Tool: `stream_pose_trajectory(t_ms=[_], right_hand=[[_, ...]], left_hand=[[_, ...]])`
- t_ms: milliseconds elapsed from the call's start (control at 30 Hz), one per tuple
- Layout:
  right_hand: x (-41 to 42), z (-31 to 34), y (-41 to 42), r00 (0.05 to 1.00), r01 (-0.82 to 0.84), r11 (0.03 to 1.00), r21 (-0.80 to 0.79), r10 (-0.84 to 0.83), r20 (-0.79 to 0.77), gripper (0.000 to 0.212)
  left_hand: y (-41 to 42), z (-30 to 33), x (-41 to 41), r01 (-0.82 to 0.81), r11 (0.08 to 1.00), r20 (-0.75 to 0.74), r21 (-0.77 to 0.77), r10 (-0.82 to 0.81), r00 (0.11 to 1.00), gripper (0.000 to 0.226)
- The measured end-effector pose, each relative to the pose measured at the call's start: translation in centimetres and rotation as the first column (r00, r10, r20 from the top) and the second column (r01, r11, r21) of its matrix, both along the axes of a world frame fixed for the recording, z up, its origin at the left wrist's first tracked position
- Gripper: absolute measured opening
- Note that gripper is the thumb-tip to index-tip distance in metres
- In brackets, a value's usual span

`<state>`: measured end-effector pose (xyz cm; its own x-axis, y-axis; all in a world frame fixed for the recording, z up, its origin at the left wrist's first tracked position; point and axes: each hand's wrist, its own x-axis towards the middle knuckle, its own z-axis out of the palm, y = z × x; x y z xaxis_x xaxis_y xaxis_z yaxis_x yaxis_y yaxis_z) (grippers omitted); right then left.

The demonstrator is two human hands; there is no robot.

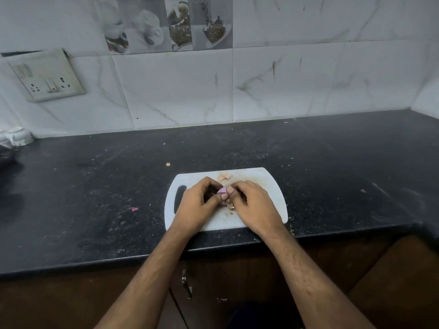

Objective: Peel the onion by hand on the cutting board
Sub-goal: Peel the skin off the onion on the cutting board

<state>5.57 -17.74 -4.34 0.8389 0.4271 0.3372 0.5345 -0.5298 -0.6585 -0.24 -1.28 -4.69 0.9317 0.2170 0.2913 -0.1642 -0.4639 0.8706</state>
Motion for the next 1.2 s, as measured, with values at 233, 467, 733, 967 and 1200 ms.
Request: stream_pose_trajectory(t_ms=[233, 467, 733, 967, 1200], right_hand=[[0.2, 0.2, -0.4, 0.995, -0.088, 0.996, -0.029, 0.087, -0.043, 0.030], [0.2, 0.2, -0.6, 0.993, -0.086, 0.995, 0.043, 0.090, -0.080, 0.030], [0.1, 0.2, -1.0, 0.978, 0.000, 0.989, 0.145, 0.031, -0.207, 0.022], [-0.5, 0.5, -1.0, 0.969, 0.074, 0.975, 0.210, -0.021, -0.245, 0.016], [-0.7, 0.6, -0.8, 0.964, 0.104, 0.972, 0.209, -0.047, -0.261, 0.014]], left_hand=[[0.2, 0.0, 0.3, 0.026, 0.998, -0.041, 0.059, -0.024, 0.999, 0.039], [0.7, -0.1, 0.2, 0.031, 0.999, -0.048, 0.008, -0.031, 0.998, 0.030], [0.5, 0.0, 0.0, 0.033, 0.998, -0.045, -0.048, -0.036, 0.998, 0.032], [0.3, 0.3, -0.2, 0.042, 0.996, -0.049, -0.084, -0.047, 0.998, 0.034], [0.3, 0.3, -0.4, 0.047, 0.993, -0.052, -0.107, -0.053, 0.997, 0.033]])
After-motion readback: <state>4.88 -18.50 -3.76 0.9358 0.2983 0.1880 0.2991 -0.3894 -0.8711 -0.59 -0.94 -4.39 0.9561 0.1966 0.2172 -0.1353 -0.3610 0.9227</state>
